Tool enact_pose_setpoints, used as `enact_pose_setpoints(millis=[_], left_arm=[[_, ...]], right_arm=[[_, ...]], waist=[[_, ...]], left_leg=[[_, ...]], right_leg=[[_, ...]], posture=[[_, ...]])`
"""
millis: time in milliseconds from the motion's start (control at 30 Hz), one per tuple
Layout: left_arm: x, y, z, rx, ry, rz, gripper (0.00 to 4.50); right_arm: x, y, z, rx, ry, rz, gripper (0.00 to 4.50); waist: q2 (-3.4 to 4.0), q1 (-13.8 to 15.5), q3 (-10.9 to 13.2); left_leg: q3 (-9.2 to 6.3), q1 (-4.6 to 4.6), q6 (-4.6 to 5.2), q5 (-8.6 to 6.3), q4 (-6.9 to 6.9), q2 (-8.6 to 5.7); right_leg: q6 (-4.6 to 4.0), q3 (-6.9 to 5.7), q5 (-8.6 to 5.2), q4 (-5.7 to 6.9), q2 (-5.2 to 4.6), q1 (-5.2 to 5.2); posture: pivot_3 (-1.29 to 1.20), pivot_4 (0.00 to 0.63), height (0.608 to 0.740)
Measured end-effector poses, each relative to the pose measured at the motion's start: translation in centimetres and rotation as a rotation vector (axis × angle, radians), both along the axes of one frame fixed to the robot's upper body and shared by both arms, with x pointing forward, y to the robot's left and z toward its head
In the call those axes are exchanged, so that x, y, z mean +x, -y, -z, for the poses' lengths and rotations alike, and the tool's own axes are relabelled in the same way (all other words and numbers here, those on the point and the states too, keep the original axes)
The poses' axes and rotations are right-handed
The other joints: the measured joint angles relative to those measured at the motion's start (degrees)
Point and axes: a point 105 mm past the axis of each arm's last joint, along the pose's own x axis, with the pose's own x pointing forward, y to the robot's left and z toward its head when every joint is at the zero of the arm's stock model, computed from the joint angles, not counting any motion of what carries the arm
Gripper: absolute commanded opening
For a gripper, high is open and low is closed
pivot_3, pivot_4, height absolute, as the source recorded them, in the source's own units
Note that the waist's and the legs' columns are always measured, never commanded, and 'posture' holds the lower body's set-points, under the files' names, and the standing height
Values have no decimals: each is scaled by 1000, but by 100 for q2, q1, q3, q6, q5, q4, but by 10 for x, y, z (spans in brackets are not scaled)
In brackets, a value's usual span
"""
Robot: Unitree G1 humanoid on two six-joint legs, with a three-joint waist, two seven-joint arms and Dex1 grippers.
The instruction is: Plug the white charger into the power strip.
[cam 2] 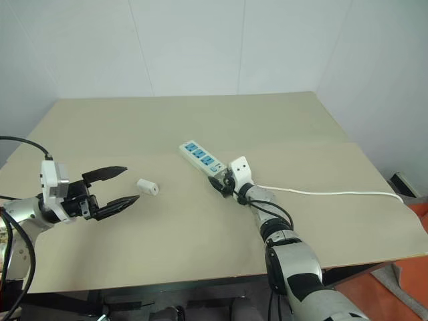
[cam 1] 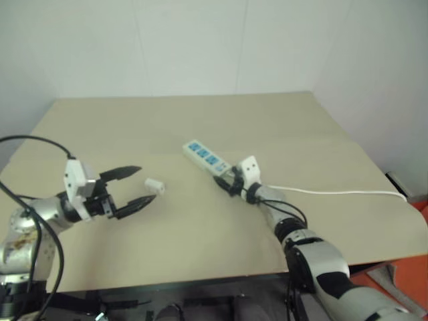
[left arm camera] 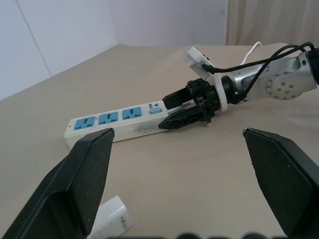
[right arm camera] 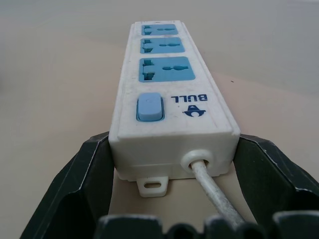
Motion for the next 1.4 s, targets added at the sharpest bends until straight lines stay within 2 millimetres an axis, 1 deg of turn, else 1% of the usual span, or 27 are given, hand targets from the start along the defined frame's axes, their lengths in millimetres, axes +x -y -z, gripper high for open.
enact_pose_setpoints(millis=[233, 333, 400, 467, 500, 533, 600, 700, 767, 833, 933, 1000, 1100, 1133, 1233, 1300, 1400], left_arm=[[0, 1, 1, 0, -3, 5, 4500], [0, 2, -1, 2, 1, 14, 4500], [0, 2, -1, 2, 0, 16, 4500], [1, 4, -1, 3, 3, 28, 4500], [2, 5, -2, 3, 4, 33, 4500], [2, 5, -2, 3, 1, 34, 4500], [4, 8, 0, 2, -5, 47, 4500], [5, 12, 0, 0, -9, 69, 4500], [7, 14, 0, 2, -11, 89, 4500], [9, 15, -1, 8, -12, 112, 4500], [13, 17, -7, 53, 3, 156, 4500], [18, 16, -12, 127, 18, 178, 4500], [30, 16, -22, 238, 44, 213, 4500], [32, 17, -24, 255, 52, 224, 4500], [46, 24, -34, 367, 97, 284, 4500], [57, 32, -45, 453, 133, 319, 4500], [66, 45, -60, 567, 164, 392, 4500]], right_arm=[[-4, 1, 1, 23, 16, -25, 3424], [-10, 13, 1, 35, 47, -42, 3424], [-13, 26, 2, 32, 66, -40, 3424], [-20, 48, 4, 27, 89, -31, 3424], [-25, 61, 5, 21, 101, -28, 3424], [-29, 69, 5, 14, 107, -28, 3424], [-42, 88, 8, -13, 124, -34, 3424], [-68, 113, 12, -51, 126, -73, 3424], [-85, 125, 15, -75, 109, -110, 3424], [-101, 132, 16, -85, 79, -164, 3424], [-119, 133, 14, -87, 29, -273, 3424], [-128, 130, 13, -85, 0, -349, 3424], [-136, 117, 15, -92, -23, -451, 3424], [-136, 114, 16, -87, -22, -466, 3424], [-133, 96, 16, -88, -2, -531, 3424], [-128, 83, 15, -101, 19, -575, 3424], [-126, 71, 18, -116, 31, -631, 3424]], waist=[[0, -2, 0], [0, 19, 0], [0, 60, 0], [0, 136, 0], [0, 174, 0], [0, 180, 0], [0, 202, 0], [0, 224, 0], [0, 242, 0], [0, 247, 0], [-1, 220, 1], [-2, 213, 1], [-2, 219, 1], [-2, 219, 1], [-3, 224, 1], [-4, 242, 2], [-4, 297, 3]], left_leg=[[-1, 0, 0, 0, -1, 0], [-1, -2, 0, 0, -2, -1], [-2, -4, 0, 0, -1, -3], [-2, -6, 0, 0, -1, -5], [-2, -6, 0, 0, -1, -6], [-1, -5, 0, 0, -1, -7], [-1, -5, 0, 0, 0, -6], [0, -2, 0, 0, -1, -6], [1, 0, 0, 0, 0, -6], [5, 2, 0, 0, 3, -6], [5, 8, 0, 0, 9, -5], [5, 15, 0, 0, 10, -5], [4, 15, 0, 1, 11, -5], [4, 12, 0, 1, 12, -5], [4, 0, 0, 1, 19, -6], [3, -7, 1, 1, 23, -7], [3, -14, 1, 1, 23, -7]], right_leg=[[0, 0, 0, 0, 1, -1], [0, -1, -1, -3, 0, 0], [2, -2, -2, -4, -1, 1], [7, -3, -5, -6, -3, 1], [23, -3, -15, -7, -5, 3], [32, -3, -20, -7, -6, 3], [33, -3, -21, -6, -6, 3], [34, -2, -23, -4, -6, 3], [35, -1, -24, -3, -6, 4], [36, 2, -24, -3, -5, 5], [38, 3, -19, 3, -3, 7], [38, 3, -17, 4, 0, 12], [38, 2, -16, 3, 2, 14], [38, 2, -17, 2, 2, 12], [38, 2, -18, -1, 3, 7], [40, 1, -18, -4, 4, 5], [46, 1, -23, -6, 4, 4]], posture=[[0, 150, 740], [0, 150, 740], [0, 150, 740], [0, 150, 740], [0, 150, 740], [0, 150, 740], [0, 150, 740], [0, 150, 740], [0, 150, 740], [0, 150, 740], [0, 150, 740], [0, 150, 740], [0, 150, 740], [0, 150, 740], [0, 150, 740], [0, 150, 740], [0, 150, 740]])
